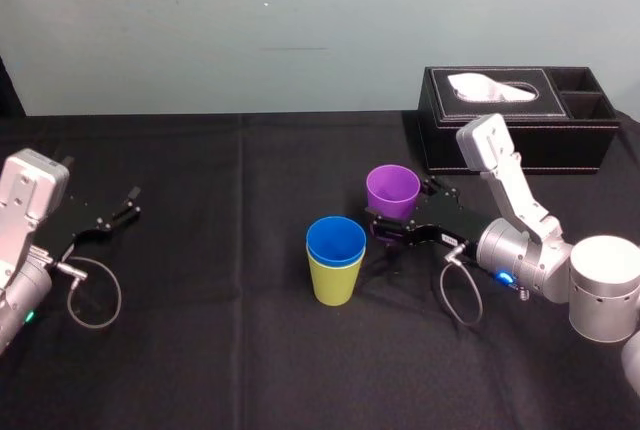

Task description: Stack the three plastic cups sequentially using one hand.

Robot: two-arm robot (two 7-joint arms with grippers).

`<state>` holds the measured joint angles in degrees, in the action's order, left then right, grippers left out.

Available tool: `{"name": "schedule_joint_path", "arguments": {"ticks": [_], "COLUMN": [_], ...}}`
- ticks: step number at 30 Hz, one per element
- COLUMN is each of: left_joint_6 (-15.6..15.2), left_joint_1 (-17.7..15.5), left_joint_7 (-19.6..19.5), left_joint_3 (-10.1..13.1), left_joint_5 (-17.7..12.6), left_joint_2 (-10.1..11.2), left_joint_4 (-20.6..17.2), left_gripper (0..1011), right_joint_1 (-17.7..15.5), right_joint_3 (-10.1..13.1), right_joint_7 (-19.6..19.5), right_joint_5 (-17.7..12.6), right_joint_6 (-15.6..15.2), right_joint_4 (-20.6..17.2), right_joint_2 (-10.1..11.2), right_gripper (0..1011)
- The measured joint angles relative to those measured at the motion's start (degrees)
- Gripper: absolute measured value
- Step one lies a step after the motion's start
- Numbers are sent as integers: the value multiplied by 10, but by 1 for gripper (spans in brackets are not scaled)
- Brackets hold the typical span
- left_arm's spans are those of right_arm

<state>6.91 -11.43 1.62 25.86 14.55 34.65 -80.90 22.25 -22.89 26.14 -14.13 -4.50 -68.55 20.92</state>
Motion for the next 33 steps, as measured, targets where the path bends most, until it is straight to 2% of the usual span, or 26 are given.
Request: {"name": "schedule_joint_path", "arguments": {"ticks": [7,10,28,33], "left_joint_6": [0,0,0,0], "left_joint_1": [0,0,0,0], "left_joint_7": [0,0,0,0], "left_joint_3": [0,0,0,0], "left_joint_5": [0,0,0,0], "left_joint_2": [0,0,0,0], "left_joint_4": [0,0,0,0], "left_gripper": [1010,1010,1010,1010], "right_joint_1": [0,0,-2,-12], "right_joint_3": [0,0,1,11], "right_joint_7": [0,0,-1,-3], "right_joint_5": [0,0,-1,-9], "right_joint_6": [0,0,0,-4], "right_joint_4": [0,0,-2,-22], "right_joint_2": [0,0,1,5], "right_gripper": [791,759,722,723]}}
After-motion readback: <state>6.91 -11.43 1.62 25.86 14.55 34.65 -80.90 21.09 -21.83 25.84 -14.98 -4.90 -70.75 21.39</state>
